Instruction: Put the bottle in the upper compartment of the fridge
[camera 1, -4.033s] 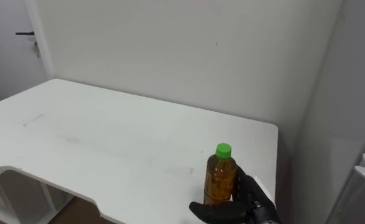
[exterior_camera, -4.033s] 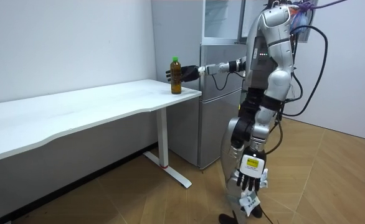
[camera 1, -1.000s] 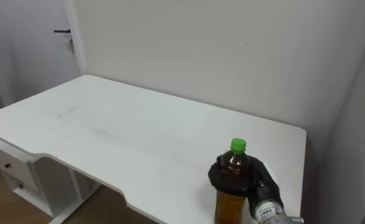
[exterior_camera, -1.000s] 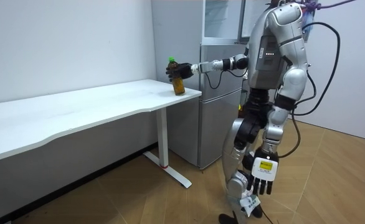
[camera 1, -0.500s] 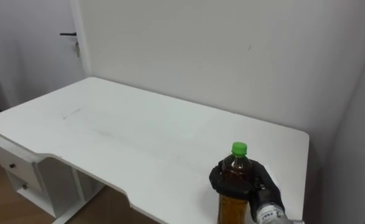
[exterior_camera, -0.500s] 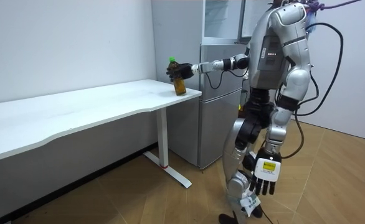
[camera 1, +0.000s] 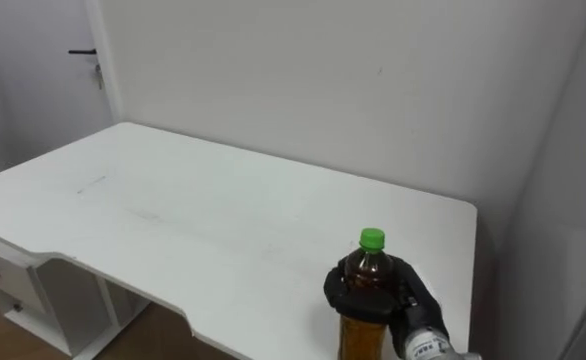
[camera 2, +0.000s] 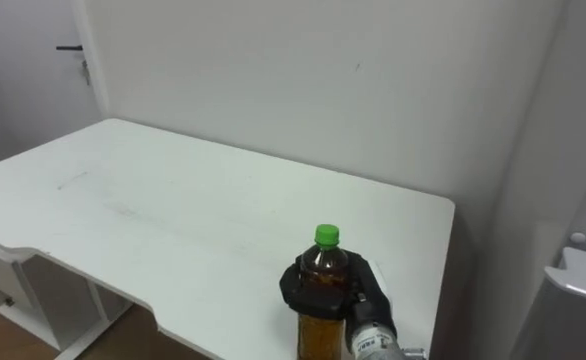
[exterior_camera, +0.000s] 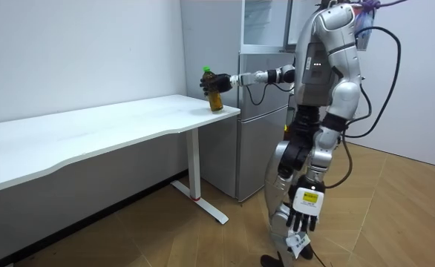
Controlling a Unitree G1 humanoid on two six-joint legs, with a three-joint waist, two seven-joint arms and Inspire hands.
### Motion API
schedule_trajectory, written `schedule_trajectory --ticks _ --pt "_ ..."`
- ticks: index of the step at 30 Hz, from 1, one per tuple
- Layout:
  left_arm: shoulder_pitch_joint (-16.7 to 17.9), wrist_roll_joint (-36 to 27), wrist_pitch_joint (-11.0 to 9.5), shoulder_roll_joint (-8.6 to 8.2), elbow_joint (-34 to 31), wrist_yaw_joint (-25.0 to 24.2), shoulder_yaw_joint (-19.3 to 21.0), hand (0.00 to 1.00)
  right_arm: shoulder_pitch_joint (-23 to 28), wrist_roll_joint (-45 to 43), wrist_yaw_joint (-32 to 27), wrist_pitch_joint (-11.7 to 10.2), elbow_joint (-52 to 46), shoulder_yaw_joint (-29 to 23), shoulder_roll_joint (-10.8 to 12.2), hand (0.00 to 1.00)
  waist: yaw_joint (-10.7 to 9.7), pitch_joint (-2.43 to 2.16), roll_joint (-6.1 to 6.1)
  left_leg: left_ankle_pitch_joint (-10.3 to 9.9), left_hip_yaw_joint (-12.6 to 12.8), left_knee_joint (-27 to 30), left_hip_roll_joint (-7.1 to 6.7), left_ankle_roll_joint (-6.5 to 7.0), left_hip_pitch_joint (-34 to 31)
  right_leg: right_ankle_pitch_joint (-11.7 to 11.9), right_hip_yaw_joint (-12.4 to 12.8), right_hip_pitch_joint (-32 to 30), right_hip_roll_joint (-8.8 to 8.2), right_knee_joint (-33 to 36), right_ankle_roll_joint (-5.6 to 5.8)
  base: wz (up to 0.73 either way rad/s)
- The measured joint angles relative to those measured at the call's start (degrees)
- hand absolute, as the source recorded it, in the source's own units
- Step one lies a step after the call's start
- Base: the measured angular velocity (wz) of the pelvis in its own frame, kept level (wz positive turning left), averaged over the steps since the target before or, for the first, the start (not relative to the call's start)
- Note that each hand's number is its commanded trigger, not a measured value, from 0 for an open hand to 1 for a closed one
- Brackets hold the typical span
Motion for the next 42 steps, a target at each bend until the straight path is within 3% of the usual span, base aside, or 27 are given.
schedule_trajectory --ticks 7,13,20,31,42 --pt "-0.8 -1.2 -2.4 0.27 1.2 0.3 1.5 0.0 0.5 0.2 3.1 0.0 -11.0 -0.7 -2.6 1.0 -2.5 0.14 -0.06 0.0 1.5 -1.3 0.13 0.01 2.6 0.0 3.2 1.3 0.15 -0.2 0.08 -0.11" --pt "-2.2 -1.2 -2.6 0.25 1.9 0.7 1.6 0.0 0.5 -0.2 4.6 0.2 -16.1 -3.6 -3.3 1.0 -4.1 0.35 -0.66 0.0 3.0 -2.4 0.46 0.05 2.9 0.1 5.4 0.7 0.4 0.0 0.12 -0.15" --pt "-3.2 -1.2 -3.2 0.18 3.7 1.2 3.9 0.0 1.2 -2.3 5.8 0.9 -27.3 -5.9 -5.2 1.0 -5.8 0.07 -1.1 0.0 5.0 -2.6 1.01 0.03 3.2 0.3 6.4 0.2 0.99 0.0 -0.03 -0.12" --pt "-3.8 -1.2 -4.2 0.5 5.8 1.3 4.5 0.0 1.2 -0.2 6.7 1.0 -36.1 -10.2 -5.1 1.0 -7.2 -0.1 -1.37 0.0 5.8 -2.7 1.06 0.04 4.0 0.3 7.3 0.6 0.95 -0.1 0.02 -0.01" --pt "-3.2 -1.9 -5.7 0.37 8.6 1.8 6.6 0.0 1.2 0.1 5.8 0.8 -46.0 -18.5 -5.4 1.0 -10.7 -0.48 -1.52 0.0 7.8 -3.4 1.33 0.07 5.0 0.4 9.0 0.5 1.09 0.2 -0.01 -0.07"
